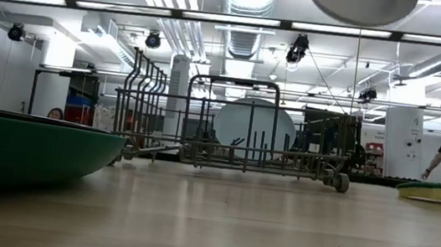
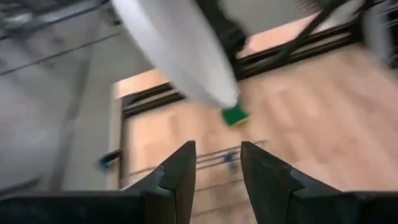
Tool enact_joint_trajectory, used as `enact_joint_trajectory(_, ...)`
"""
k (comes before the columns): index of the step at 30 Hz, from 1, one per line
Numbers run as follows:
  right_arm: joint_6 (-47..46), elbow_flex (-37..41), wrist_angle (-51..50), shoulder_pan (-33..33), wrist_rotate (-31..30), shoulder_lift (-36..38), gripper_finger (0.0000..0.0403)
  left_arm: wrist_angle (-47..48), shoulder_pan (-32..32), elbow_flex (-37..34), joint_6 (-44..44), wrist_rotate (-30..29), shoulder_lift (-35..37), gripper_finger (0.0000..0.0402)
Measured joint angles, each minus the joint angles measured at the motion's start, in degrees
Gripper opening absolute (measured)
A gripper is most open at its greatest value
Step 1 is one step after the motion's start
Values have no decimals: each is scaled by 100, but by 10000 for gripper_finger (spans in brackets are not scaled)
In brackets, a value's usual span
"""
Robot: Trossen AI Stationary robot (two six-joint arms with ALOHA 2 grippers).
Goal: Sort dishes
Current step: Put the white plate in the dishwasher rack
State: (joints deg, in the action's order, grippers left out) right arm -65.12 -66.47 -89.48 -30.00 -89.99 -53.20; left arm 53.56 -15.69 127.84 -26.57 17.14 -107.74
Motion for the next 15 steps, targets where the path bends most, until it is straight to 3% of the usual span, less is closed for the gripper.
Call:
enact_joint_trajectory(3, -253, 440, 37, 69, -1, 1, 0, -244, -276, -253, 26, 1496, -29, 116)
enact_joint_trajectory(5, -434, 702, 54, 68, 9, -65, 0, -324, -383, -382, 129, 2029, -55, 116)
enact_joint_trajectory(11, -669, 1126, 433, 68, 4, -394, 0, -883, -474, -945, 741, 1787, -72, 116)
enact_joint_trajectory(15, -291, 1115, 829, 68, 4, -760, 0, -1311, -471, -1305, 1392, 1772, -74, 116)
